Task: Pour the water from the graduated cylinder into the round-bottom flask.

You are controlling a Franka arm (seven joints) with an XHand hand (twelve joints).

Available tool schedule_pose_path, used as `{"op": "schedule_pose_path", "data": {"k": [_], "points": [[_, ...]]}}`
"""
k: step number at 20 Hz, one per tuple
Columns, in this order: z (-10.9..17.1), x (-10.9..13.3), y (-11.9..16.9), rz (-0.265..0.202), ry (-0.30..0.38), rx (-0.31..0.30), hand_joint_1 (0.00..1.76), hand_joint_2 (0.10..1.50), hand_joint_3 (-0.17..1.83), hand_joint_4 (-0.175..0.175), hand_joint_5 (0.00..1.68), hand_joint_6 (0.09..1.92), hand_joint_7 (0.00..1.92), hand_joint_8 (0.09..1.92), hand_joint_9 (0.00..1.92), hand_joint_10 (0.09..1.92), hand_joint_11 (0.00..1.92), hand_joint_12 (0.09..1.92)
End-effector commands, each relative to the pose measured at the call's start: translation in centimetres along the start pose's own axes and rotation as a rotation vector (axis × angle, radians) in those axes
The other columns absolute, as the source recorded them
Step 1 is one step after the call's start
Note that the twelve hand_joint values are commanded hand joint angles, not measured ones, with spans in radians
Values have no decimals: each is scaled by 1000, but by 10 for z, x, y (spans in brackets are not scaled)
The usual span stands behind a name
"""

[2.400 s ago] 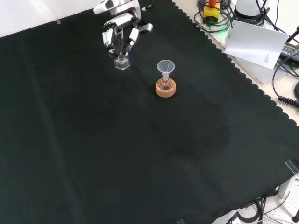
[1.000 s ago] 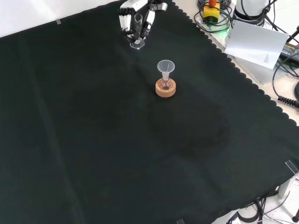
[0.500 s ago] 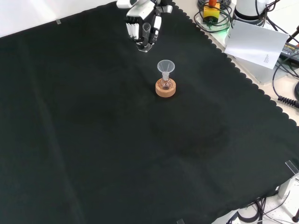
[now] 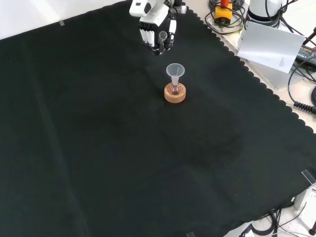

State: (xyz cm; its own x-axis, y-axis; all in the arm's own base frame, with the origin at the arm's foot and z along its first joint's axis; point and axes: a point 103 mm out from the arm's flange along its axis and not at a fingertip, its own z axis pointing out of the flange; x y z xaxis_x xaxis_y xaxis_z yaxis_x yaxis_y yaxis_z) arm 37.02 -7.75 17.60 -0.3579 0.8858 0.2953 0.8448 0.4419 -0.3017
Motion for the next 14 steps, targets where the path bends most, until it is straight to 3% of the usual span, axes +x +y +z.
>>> {"op": "schedule_pose_path", "data": {"k": [1, 7, 14], "points": [[14, 0, -47, 75, -160, 190, 1160, 1115, -7, -175, 1003, 989, 1224, 358, 1420, 87, 1293, 709], [14, 11, -46, 71, -210, 244, 1160, 1115, -7, -175, 1003, 989, 1227, 355, 1422, 87, 1294, 708], [7, 22, -43, 65, -251, 267, 1160, 1115, -8, -175, 1004, 988, 1230, 351, 1423, 87, 1295, 707]]}}
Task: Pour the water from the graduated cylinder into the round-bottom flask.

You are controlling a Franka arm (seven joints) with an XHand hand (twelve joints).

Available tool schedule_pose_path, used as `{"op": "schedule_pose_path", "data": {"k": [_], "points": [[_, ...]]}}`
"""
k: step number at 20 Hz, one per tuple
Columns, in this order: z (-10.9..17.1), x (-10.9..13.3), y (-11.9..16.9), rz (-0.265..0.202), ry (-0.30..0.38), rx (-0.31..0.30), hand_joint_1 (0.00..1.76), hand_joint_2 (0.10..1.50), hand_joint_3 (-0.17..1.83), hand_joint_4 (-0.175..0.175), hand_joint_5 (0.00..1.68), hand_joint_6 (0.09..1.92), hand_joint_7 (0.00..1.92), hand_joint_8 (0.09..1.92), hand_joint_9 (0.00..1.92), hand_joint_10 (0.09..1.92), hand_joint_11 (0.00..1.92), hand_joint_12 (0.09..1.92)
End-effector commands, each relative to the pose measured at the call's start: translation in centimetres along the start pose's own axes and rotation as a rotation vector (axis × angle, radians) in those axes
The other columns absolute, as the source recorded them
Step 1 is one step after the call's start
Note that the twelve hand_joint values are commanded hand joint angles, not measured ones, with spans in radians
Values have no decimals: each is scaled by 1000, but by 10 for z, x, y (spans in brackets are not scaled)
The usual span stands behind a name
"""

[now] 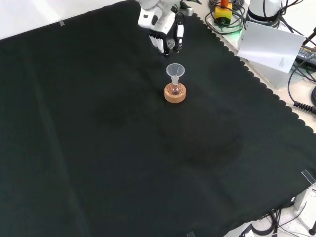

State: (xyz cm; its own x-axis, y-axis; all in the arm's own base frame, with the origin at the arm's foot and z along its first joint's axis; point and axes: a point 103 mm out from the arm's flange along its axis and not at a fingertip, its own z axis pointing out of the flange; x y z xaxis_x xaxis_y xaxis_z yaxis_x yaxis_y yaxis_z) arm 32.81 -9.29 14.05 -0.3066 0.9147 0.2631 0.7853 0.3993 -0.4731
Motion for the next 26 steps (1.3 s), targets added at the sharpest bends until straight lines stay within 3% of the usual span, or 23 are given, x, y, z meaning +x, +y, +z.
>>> {"op": "schedule_pose_path", "data": {"k": [1, 19, 26], "points": [[-39, 32, -20, 19, -249, 86, 1160, 1115, -8, -175, 1004, 988, 1230, 350, 1424, 87, 1295, 707], [-57, 41, -14, 30, -261, 115, 1160, 1115, -9, -175, 1003, 988, 1236, 341, 1428, 87, 1299, 705], [-59, 45, -1, 37, -264, 159, 1160, 1115, -9, -175, 1003, 988, 1239, 337, 1429, 87, 1299, 704]]}}
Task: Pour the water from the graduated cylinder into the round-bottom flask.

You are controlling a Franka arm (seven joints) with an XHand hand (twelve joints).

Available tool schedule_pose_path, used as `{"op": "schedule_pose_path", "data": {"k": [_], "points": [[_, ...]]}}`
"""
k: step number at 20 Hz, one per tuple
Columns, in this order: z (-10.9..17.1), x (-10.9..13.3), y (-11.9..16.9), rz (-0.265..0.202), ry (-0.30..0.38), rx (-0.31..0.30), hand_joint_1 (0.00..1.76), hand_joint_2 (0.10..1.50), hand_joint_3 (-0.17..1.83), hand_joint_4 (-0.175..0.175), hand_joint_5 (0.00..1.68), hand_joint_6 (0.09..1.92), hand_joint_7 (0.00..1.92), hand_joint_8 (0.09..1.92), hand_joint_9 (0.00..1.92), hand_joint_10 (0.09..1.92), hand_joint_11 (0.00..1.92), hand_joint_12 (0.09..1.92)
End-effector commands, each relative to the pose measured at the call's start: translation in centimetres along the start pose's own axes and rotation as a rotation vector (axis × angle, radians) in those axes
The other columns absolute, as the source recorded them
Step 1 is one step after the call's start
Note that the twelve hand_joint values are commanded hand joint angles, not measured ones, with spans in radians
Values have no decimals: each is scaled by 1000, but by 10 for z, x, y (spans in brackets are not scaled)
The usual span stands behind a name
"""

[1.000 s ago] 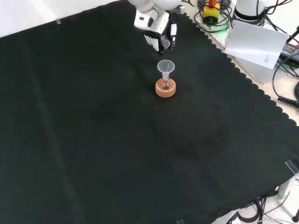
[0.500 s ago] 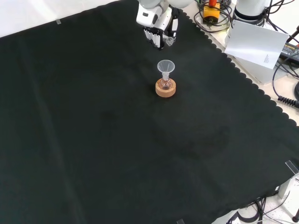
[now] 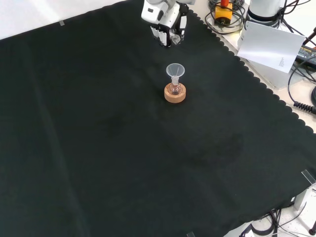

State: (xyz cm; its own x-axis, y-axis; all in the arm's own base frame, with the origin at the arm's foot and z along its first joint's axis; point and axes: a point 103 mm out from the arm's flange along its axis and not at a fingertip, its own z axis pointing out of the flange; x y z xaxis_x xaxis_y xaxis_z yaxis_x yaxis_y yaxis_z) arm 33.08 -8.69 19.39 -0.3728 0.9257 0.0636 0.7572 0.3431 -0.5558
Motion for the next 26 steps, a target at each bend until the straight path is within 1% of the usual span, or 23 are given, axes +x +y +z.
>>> {"op": "schedule_pose_path", "data": {"k": [1, 8, 15, 26], "points": [[-20, 26, 19, -23, -68, 71, 1160, 1115, -9, -175, 1003, 988, 1239, 337, 1429, 87, 1299, 703], [-21, 32, 28, -18, -78, 100, 1160, 1116, -9, -175, 1002, 989, 1242, 333, 1431, 87, 1301, 703], [-24, 32, 33, 18, -91, 139, 1160, 1117, -10, -175, 1002, 991, 1247, 329, 1439, 87, 1304, 702], [-33, 36, 38, 50, -124, 161, 1159, 1119, -10, -175, 998, 997, 1257, 325, 1448, 87, 1306, 699]]}}
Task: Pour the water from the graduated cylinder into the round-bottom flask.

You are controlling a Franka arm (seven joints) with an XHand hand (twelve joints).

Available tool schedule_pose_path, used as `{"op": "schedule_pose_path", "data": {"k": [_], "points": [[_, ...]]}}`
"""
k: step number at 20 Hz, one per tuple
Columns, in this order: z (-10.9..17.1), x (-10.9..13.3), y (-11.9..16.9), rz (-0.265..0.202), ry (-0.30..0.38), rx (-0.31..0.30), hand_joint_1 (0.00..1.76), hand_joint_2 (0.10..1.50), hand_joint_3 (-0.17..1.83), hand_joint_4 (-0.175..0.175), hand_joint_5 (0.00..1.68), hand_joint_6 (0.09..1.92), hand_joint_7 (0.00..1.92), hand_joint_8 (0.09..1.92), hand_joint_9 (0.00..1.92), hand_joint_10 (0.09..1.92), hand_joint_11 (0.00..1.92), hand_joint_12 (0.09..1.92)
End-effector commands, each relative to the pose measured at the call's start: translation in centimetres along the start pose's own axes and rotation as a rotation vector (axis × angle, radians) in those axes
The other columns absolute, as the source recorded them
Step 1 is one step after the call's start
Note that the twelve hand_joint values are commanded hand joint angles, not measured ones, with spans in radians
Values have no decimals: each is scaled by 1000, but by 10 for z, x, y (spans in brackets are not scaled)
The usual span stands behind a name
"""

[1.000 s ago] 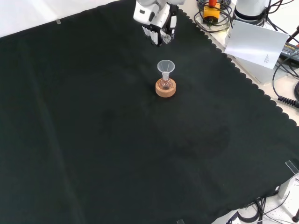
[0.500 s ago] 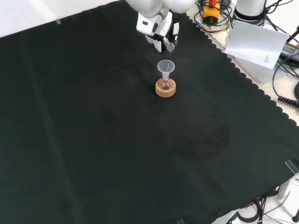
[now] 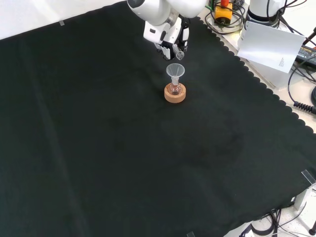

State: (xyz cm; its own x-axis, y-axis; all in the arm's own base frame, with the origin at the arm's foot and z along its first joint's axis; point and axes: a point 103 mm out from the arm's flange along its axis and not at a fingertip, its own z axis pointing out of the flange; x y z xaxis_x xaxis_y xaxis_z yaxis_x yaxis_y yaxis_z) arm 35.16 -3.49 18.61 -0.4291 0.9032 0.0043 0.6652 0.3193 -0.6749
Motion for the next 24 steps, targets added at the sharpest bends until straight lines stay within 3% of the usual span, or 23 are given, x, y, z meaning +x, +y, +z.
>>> {"op": "schedule_pose_path", "data": {"k": [1, 13, 24], "points": [[-20, -6, -3, 68, -38, 17, 1159, 1119, -9, -175, 997, 997, 1258, 324, 1449, 87, 1306, 699], [-26, -4, -6, 102, -63, 56, 1159, 1121, -10, -175, 993, 1004, 1267, 318, 1456, 87, 1309, 696], [-26, -2, -8, 128, -129, 97, 1159, 1122, -10, -175, 992, 1007, 1274, 312, 1460, 87, 1310, 694]]}}
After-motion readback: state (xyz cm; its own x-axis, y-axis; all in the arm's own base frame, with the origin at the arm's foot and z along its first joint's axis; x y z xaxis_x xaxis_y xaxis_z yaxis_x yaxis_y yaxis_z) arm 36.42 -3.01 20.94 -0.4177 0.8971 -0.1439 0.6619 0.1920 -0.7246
